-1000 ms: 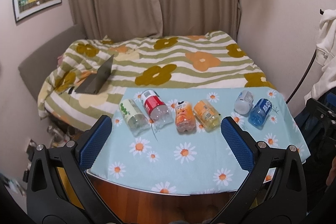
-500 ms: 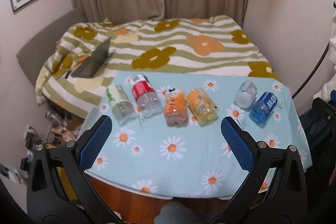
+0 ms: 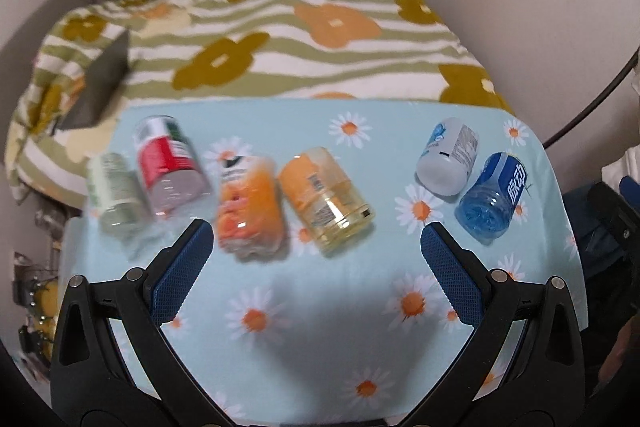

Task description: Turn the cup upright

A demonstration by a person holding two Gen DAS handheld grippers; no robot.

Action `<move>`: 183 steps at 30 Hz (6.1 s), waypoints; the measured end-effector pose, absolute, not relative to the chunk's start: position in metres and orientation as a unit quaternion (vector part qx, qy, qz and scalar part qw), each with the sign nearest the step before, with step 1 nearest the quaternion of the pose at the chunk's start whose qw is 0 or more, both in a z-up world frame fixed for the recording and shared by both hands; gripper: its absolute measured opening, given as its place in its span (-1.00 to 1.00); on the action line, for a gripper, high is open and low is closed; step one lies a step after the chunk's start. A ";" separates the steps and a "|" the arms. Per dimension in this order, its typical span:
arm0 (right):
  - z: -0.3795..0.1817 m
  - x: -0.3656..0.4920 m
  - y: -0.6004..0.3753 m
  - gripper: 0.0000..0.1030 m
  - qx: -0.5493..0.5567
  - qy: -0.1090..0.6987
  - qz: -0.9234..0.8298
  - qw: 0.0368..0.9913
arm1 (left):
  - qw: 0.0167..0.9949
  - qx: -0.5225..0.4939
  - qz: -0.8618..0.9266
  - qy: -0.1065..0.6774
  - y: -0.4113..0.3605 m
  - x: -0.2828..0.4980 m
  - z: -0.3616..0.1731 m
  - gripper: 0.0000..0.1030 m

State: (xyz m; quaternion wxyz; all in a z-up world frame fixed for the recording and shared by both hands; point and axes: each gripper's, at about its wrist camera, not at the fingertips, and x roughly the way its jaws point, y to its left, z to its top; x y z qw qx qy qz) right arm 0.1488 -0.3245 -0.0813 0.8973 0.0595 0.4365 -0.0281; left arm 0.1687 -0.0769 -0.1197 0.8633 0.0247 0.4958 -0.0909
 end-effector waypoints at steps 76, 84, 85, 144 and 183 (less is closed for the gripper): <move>-0.150 0.084 -0.340 1.00 0.061 0.481 0.031 0.874 | 0.825 0.020 -0.085 0.559 -0.104 0.079 -0.220 0.42; -0.150 0.082 -0.343 1.00 0.058 0.481 0.029 0.874 | 0.835 0.020 -0.077 0.544 -0.102 0.078 -0.214 0.95; -0.149 0.081 -0.344 1.00 0.058 0.480 0.029 0.875 | 0.837 0.019 -0.076 0.541 -0.102 0.077 -0.211 0.98; -0.172 0.202 -0.170 0.03 0.075 0.668 0.193 0.715 | 0.832 0.006 -0.095 0.547 0.075 0.059 -0.175 1.00; -0.192 0.078 -0.151 0.07 0.024 0.373 0.051 0.926 | 0.841 0.050 -0.101 0.529 0.073 0.049 -0.203 1.00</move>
